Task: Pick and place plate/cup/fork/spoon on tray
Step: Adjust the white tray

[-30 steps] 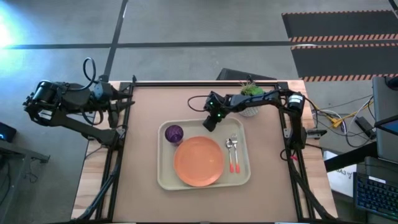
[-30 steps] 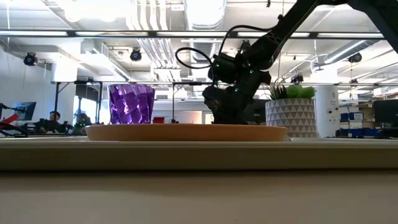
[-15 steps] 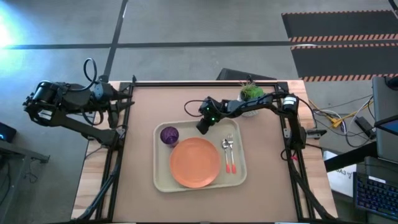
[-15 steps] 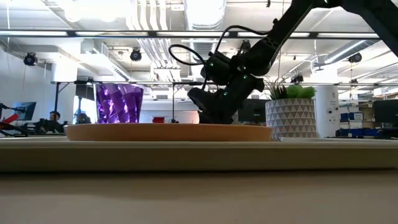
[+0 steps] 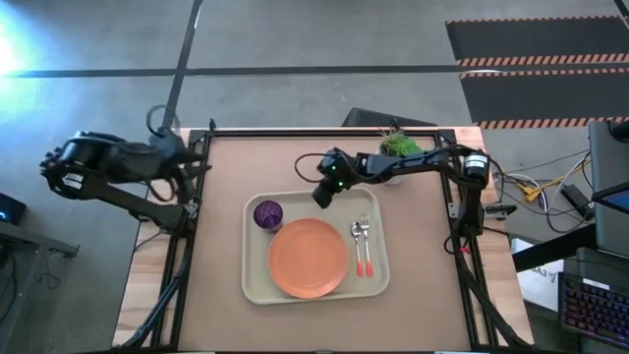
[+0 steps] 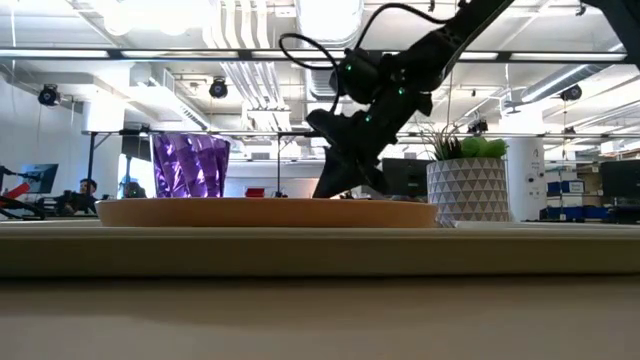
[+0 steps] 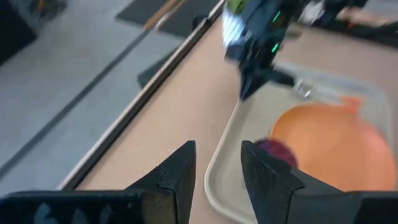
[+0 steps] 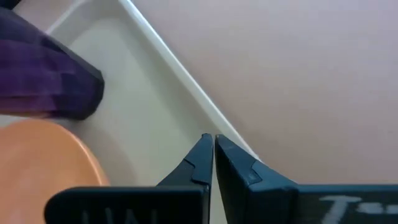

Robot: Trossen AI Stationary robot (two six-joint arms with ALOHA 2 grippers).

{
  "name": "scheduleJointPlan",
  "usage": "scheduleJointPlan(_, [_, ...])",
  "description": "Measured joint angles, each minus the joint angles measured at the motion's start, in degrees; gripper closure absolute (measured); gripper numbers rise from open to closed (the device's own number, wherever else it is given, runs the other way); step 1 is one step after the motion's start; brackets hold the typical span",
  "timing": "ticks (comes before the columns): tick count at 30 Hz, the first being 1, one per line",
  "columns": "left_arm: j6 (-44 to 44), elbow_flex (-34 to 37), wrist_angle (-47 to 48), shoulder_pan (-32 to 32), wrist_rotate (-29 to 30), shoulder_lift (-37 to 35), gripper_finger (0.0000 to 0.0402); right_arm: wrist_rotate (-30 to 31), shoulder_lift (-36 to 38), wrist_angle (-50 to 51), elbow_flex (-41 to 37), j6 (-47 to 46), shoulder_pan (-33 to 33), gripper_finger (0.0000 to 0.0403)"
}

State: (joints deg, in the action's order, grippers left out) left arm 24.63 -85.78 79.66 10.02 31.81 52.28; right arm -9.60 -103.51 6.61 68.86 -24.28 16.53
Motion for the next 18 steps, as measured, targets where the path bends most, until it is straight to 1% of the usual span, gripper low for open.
scheduleJointPlan(5, [6.01,7.83,0.76,0.02,0.97,0.21,0.0291,0.76,2.64,-0.14,0.07,0.72,-0.09,0.0394])
scheduleJointPlan(7, [10.63,11.81,0.85,-0.02,2.82,0.52,0.0291,0.72,3.82,0.19,0.07,0.73,-0.07,0.0394])
scheduleJointPlan(10, [18.45,18.31,2.35,-0.33,3.29,1.21,0.0291,-0.48,6.41,0.47,0.07,0.71,-0.12,0.0394])
scheduleJointPlan(13, [26.55,24.88,2.9,-0.37,2.56,2.52,0.0291,-1.37,10.44,0.37,0.07,0.81,-0.44,0.0394])
scheduleJointPlan(15, [30.92,28.85,2.97,-0.37,0.72,3.57,0.0292,-1.39,13.5,0.43,0.07,1.4,-0.78,0.0394])
scheduleJointPlan(18, [34.8,34.01,1.78,-0.37,-1.57,5.25,0.0308,-1.36,18.71,0.48,0.07,1.83,-1.33,0.0394])
